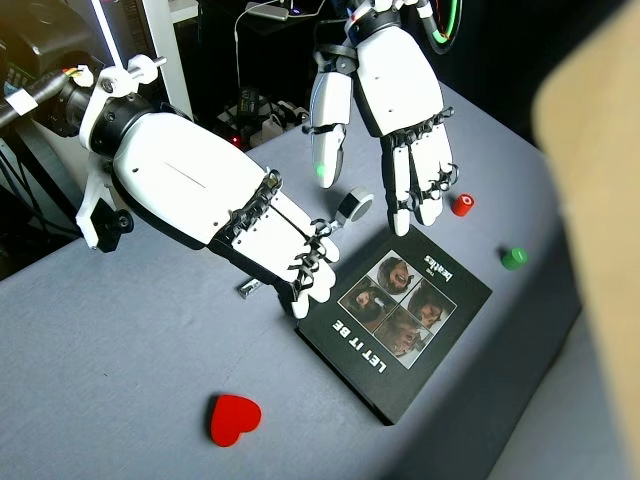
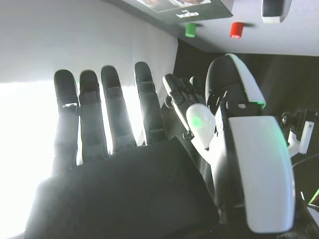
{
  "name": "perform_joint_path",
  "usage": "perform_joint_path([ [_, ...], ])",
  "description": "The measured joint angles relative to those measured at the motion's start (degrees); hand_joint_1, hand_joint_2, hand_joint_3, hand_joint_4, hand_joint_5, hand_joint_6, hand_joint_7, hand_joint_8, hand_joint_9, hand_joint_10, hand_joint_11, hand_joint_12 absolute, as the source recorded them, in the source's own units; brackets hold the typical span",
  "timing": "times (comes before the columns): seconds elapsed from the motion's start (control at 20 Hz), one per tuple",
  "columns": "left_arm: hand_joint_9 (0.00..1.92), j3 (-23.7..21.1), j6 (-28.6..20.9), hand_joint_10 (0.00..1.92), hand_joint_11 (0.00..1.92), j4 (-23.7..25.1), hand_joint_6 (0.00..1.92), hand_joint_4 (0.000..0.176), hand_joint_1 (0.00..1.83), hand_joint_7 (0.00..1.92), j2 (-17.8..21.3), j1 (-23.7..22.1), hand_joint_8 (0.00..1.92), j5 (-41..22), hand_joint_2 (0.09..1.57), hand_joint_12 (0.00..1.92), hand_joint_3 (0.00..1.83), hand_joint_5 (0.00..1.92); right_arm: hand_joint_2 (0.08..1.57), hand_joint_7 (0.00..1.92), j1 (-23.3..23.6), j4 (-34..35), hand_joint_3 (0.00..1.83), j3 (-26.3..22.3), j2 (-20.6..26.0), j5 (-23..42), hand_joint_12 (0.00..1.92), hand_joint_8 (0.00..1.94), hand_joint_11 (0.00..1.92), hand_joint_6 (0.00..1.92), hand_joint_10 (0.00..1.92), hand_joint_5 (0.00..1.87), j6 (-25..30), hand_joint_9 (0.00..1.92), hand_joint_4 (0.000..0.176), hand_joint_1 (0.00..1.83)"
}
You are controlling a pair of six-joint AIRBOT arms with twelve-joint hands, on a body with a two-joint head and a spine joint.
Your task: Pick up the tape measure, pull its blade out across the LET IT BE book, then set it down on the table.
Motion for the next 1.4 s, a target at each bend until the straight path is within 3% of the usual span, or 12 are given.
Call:
perform_joint_path([
  [0.15, 0.19, 0.0, -0.3, 0.01, 0.08, -1.8, 0.01, 0.097, 0.06, 0.15, 5.3, 1.2, 0.0, 6.4, 1.19, 0.69, 0.0, 0.33, 1.21, 0.17, 0.0, 0.0, 0.0, 0.0, 0.0, 0.1, 0.95, 0.01, 0.0, 0.0, 0.01, 0.15, 0.0, 0.24, 0.129, 0.05],
  [0.35, 0.18, 0.9, -0.7, 0.0, 0.05, -0.9, 0.0, 0.102, 0.06, 0.14, 11.4, 6.6, 0.0, 21.1, 1.18, 0.68, 0.0, 0.3, 1.17, 0.21, 0.0, 0.0, 0.0, 0.0, 0.0, 0.2, 0.89, 0.01, 0.0, 0.01, 0.01, 0.19, 0.0, 0.25, 0.128, 0.11],
  [0.45, 0.17, 1.4, -3.4, 0.0, 0.03, 1.6, 0.0, 0.103, 0.06, 0.14, 13.7, 9.8, 0.0, 28.7, 1.16, 0.67, 0.0, 0.29, 1.17, 0.19, -0.1, 0.1, 0.0, 0.0, 0.0, 0.2, 0.91, 0.0, 0.0, 0.0, 0.01, 0.16, -0.1, 0.26, 0.124, 0.12],
  [0.5, 0.17, 1.9, -10.3, 0.0, 0.03, 7.8, 0.0, 0.103, 0.06, 0.14, 14.7, 13.2, 0.0, 33.4, 1.14, 0.67, 0.0, 0.27, 1.17, 0.19, -0.2, 0.0, 0.0, 0.0, 0.0, 0.2, 0.89, 0.0, 0.0, 0.0, 0.01, 0.17, -0.1, 0.26, 0.119, 0.13],
  [0.65, 0.18, 2.5, -21.4, 0.0, 0.03, 21.5, 0.0, 0.103, 0.06, 0.15, 16.2, 18.8, 0.0, 41.4, 1.1, 0.68, 0.0, 0.25, 1.13, 0.13, -0.2, 0.0, 0.0, 0.0, 0.0, 0.2, 0.71, 0.0, 0.0, 0.0, 0.0, 0.13, -0.1, 0.14, 0.114, 0.11],
  [0.75, 0.18, 3.3, -27.1, 0.0, 0.02, 27.9, 0.0, 0.103, 0.06, 0.16, 16.2, 21.4, 0.0, 45.7, 1.1, 0.68, 0.0, 0.25, 1.1, 0.11, -0.2, 0.0, 0.0, 0.0, 0.0, 0.1, 0.59, 0.0, 0.0, 0.0, 0.0, 0.09, -0.1, 0.09, 0.113, 0.1],
  [0.8, 0.18, 3.4, -32.4, 0.0, 0.02, 34.4, 0.0, 0.102, 0.06, 0.16, 16.2, 23.0, 0.01, 47.4, 1.1, 0.68, 0.0, 0.25, 1.09, 0.11, -0.2, 0.0, 0.0, 0.0, 0.0, 0.2, 0.54, 0.0, 0.0, 0.0, 0.0, 0.09, -0.1, 0.07, 0.111, 0.09],
  [1.0, 0.18, 4.9, -51.5, 0.0, 0.01, 58.8, 0.0, 0.102, 0.06, 0.17, 15.0, 26.2, 0.01, 46.2, 1.1, 0.68, 0.0, 0.25, 1.08, 0.09, -0.2, 0.0, 0.0, 0.0, 0.0, 0.0, 0.47, 0.0, 0.0, 0.0, 0.0, 0.08, -0.2, 0.04, 0.111, 0.04],
  [1.1, 0.18, 6.4, -56.3, 0.0, 0.0, 63.2, 0.0, 0.102, 0.06, 0.17, 13.6, 28.4, 0.01, 44.3, 1.1, 0.66, 0.0, 0.25, 1.07, 0.05, -0.2, 0.0, 0.0, 0.0, 0.0, 0.0, 0.37, 0.0, 0.0, 0.0, 0.0, 0.06, -0.2, 0.01, 0.111, 0.04],
  [1.25, 0.18, 8.2, -64.0, 0.0, 0.0, 70.4, 0.0, 0.101, 0.06, 0.18, 11.2, 32.1, 0.0, 41.1, 1.1, 0.61, 0.0, 0.25, 1.05, 0.01, -0.2, 0.0, 0.0, 0.0, 0.0, -0.1, 0.48, 0.0, 0.0, 0.0, 0.0, 0.02, -0.2, 0.02, 0.107, 0.0],
  [1.3, 0.17, 9.0, -69.6, 0.0, 0.0, 72.7, 0.0, 0.098, 0.06, 0.17, 10.6, 33.5, 0.0, 40.7, 1.1, 0.61, 0.0, 0.24, 1.03, 0.02, -0.2, 0.0, 0.0, 0.0, 0.0, -0.1, 0.52, 0.0, 0.0, 0.0, 0.01, 0.01, -0.2, 0.03, 0.106, 0.0],
  [1.4, 0.15, 9.6, -75.8, 0.0, 0.0, 74.1, 0.0, 0.083, 0.06, 0.16, 10.3, 35.7, 0.0, 39.6, 1.1, 0.56, 0.0, 0.23, 1.03, 0.05, -0.2, 0.0, 0.0, 0.0, 0.0, 0.0, 0.52, 0.01, 0.0, 0.0, 0.01, 0.02, -0.2, 0.05, 0.103, 0.01],
])
